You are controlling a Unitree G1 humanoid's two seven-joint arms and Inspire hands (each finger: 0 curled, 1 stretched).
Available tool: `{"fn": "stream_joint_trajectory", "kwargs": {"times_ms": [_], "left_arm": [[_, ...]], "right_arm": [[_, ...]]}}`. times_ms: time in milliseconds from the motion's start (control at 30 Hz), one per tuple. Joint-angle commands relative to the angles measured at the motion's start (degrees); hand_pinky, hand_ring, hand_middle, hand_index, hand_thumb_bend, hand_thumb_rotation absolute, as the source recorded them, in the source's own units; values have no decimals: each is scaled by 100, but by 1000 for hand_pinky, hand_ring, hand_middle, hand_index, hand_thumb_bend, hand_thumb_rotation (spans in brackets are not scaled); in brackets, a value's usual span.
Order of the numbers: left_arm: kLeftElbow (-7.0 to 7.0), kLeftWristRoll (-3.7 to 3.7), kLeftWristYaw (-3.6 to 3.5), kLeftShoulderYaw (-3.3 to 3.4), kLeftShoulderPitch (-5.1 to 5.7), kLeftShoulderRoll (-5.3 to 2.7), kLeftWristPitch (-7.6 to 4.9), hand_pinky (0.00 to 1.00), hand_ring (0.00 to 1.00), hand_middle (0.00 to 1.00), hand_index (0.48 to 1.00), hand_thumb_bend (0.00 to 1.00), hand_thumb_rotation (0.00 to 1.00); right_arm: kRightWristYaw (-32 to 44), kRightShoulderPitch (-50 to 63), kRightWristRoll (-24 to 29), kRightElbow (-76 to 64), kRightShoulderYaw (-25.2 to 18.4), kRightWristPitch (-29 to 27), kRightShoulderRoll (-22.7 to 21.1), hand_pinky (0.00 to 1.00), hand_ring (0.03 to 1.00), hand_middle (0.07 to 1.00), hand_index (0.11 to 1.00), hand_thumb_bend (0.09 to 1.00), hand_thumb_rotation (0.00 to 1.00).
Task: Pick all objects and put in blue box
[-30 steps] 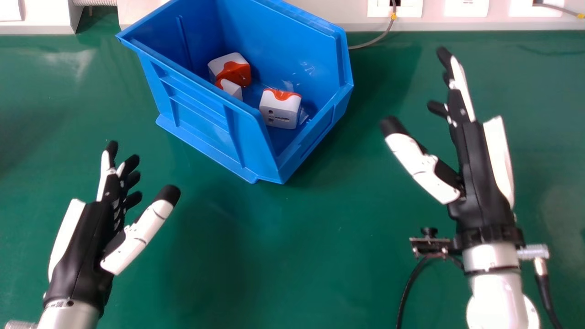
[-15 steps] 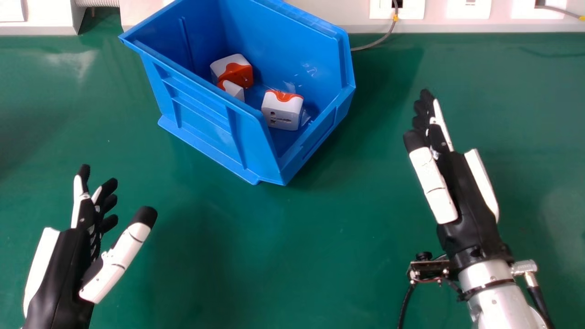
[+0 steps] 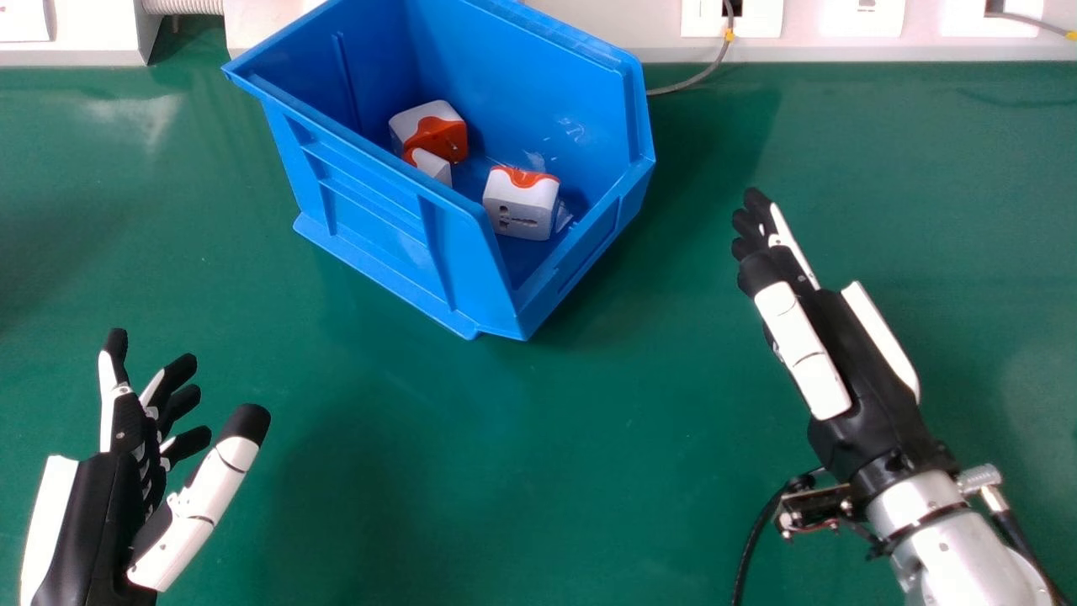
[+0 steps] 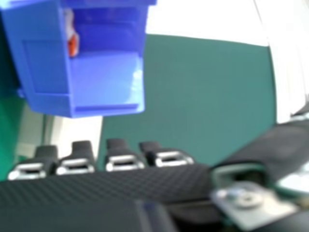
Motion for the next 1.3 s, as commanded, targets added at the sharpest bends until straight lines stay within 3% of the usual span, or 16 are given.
{"fn": "stream_joint_trajectory", "kwargs": {"times_ms": [0, 200, 367, 500, 667, 800, 833, 900, 1033, 1167, 1267], "left_arm": [[-133, 25, 45, 35, 2, -9, -172, 830, 908, 929, 913, 730, 637], [-35, -45, -12, 78, -5, 56, -290, 826, 906, 927, 911, 734, 640], [66, -180, -126, 161, -16, 121, -377, 825, 905, 927, 912, 737, 641], [68, -258, -227, 227, -16, 166, -384, 826, 906, 927, 914, 736, 641], [5, -279, -296, 291, -14, 241, -343, 830, 910, 929, 917, 735, 644], [46, -260, -298, 279, -94, 298, -310, 833, 912, 931, 918, 734, 649], [71, -250, -299, 271, -157, 319, -286, 835, 914, 932, 919, 735, 651], [171, -232, -305, 266, -294, 365, -261, 837, 915, 933, 920, 735, 654], [376, -245, -326, 276, -430, 412, -318, 846, 921, 937, 924, 739, 665], [518, -262, -357, 236, -548, 414, -341, 853, 926, 940, 928, 735, 672], [522, -241, -362, 146, -657, 383, -271, 855, 927, 941, 929, 718, 668]], "right_arm": [[9, -8, -6, -69, -93, -129, -67, 1000, 1000, 1000, 1000, 401, 1000], [-42, 60, -61, -45, -33, -128, 15, 1000, 1000, 1000, 1000, 407, 1000], [43, 110, -35, -287, -37, -7, -49, 1000, 1000, 1000, 1000, 407, 1000], [108, 228, -34, -451, -79, 2, -134, 1000, 1000, 1000, 1000, 405, 1000], [75, 374, -63, -647, -97, 57, -151, 1000, 1000, 1000, 1000, 401, 1000], [2, 550, -195, -938, -94, 125, -169, 1000, 1000, 1000, 1000, 397, 1000], [0, 629, -219, -1066, -112, 166, -193, 1000, 1000, 1000, 1000, 394, 1000], [7, 787, -227, -1304, -154, 259, -228, 1000, 1000, 1000, 1000, 390, 1000], [-3, 984, -176, -1523, -187, 365, -206, 1000, 1000, 1000, 1000, 360, 1000], [-91, 1113, -76, -1515, -259, 378, -70, 1000, 1000, 1000, 1000, 326, 1000], [-174, 1212, -52, -1554, -289, 419, 41, 1000, 1000, 1000, 1000, 310, 1000]]}}
